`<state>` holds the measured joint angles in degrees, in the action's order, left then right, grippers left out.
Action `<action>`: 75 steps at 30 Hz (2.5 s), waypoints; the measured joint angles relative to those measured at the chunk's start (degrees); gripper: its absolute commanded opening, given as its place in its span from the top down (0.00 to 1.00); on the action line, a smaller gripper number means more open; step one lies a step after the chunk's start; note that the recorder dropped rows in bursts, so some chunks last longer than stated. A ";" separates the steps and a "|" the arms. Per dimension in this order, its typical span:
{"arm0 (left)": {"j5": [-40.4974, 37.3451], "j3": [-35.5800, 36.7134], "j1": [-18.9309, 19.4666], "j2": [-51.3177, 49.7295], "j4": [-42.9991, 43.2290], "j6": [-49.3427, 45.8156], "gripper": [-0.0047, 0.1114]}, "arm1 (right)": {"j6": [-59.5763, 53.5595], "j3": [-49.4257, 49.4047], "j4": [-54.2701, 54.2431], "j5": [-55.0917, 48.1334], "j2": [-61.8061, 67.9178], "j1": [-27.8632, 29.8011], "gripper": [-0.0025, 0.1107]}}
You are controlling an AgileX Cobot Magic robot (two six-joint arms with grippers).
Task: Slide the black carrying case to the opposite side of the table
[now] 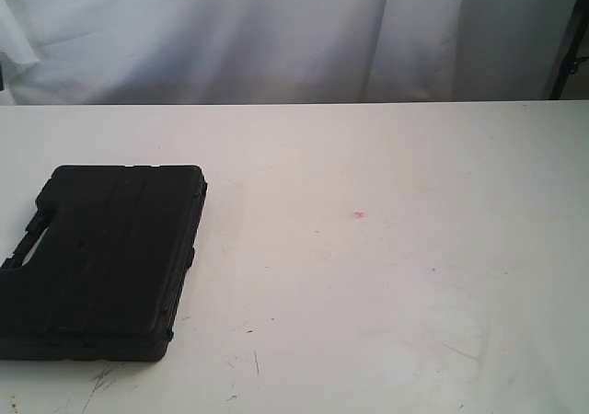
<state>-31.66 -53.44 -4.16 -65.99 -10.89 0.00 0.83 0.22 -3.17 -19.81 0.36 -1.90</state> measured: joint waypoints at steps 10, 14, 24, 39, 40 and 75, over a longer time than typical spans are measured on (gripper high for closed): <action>4.87 22.33 -1.15 34.16 -5.76 0.00 0.96 | 0.00 0.00 0.00 0.00 0.00 0.00 0.98; 1.22 25.56 -1.15 42.48 -5.15 0.00 0.96 | 0.00 0.00 0.00 0.00 0.00 0.00 0.98; -0.04 25.68 -1.15 50.33 0.53 -0.83 0.96 | 0.00 0.00 0.00 0.00 0.00 0.00 0.98; 0.07 25.94 -1.15 50.97 15.52 0.54 0.96 | 0.00 0.00 0.00 0.00 0.00 0.00 0.98; 0.07 26.24 -1.15 50.97 15.53 0.54 0.96 | 0.00 0.00 0.00 0.00 0.00 0.00 0.98; 15.60 53.21 4.81 65.73 8.64 2.34 0.96 | 0.00 0.00 0.00 0.00 0.00 0.00 0.98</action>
<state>-16.06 -0.23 0.65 -0.26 -2.24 2.34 0.83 0.22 -3.17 -19.81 0.36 -1.90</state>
